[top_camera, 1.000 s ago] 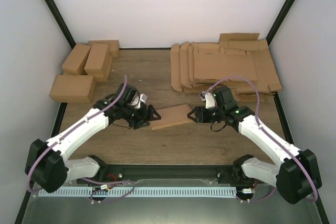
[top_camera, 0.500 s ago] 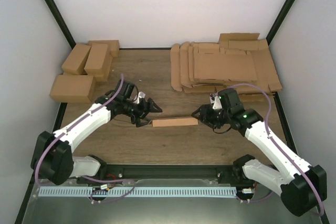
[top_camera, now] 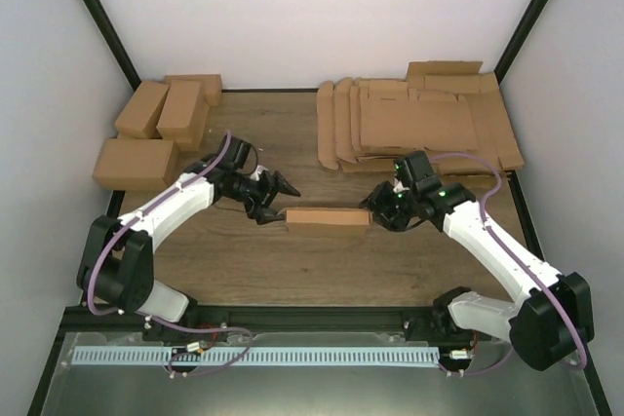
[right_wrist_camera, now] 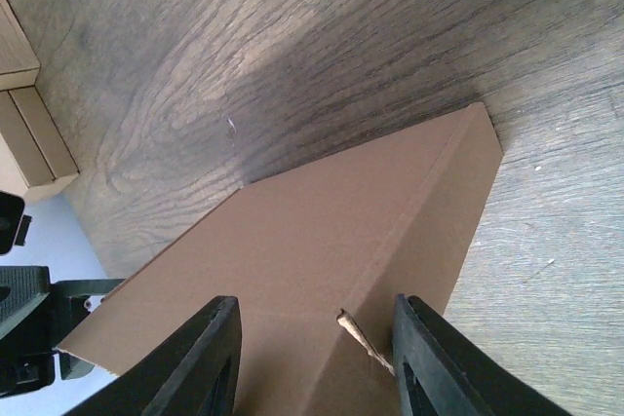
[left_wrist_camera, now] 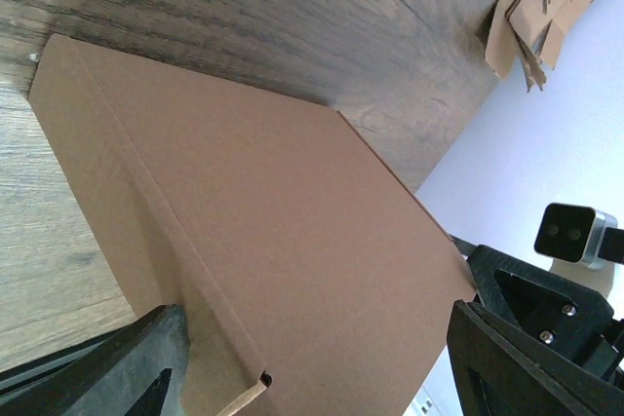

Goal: Fold the paper box

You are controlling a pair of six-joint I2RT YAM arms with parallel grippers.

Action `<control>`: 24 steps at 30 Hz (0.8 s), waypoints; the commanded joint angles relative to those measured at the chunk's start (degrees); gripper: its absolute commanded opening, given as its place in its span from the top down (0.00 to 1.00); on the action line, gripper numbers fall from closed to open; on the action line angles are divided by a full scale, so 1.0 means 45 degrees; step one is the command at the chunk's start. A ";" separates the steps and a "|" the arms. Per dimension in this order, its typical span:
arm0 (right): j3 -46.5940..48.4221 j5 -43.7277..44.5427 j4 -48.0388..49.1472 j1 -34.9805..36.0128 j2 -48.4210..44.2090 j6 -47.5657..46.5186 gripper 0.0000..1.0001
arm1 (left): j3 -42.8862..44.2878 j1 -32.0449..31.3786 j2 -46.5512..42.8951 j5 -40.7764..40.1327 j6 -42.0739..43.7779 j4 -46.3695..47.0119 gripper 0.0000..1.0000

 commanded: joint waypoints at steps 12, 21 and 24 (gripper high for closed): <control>0.0691 0.1316 0.0182 -0.0214 -0.0619 -0.1166 0.30 | 0.1166 0.0278 -0.0655 -0.2652 0.1756 -0.1605 0.11; 0.1187 0.2524 0.0226 -0.0269 -0.0849 -0.4886 0.27 | 0.1841 0.0409 -0.2019 -0.4853 0.6411 -0.2226 0.06; 0.1224 0.2470 0.0482 -0.0294 -0.1186 -0.6645 0.27 | 0.0935 0.0409 -0.3032 -0.4526 0.7799 -0.1623 0.07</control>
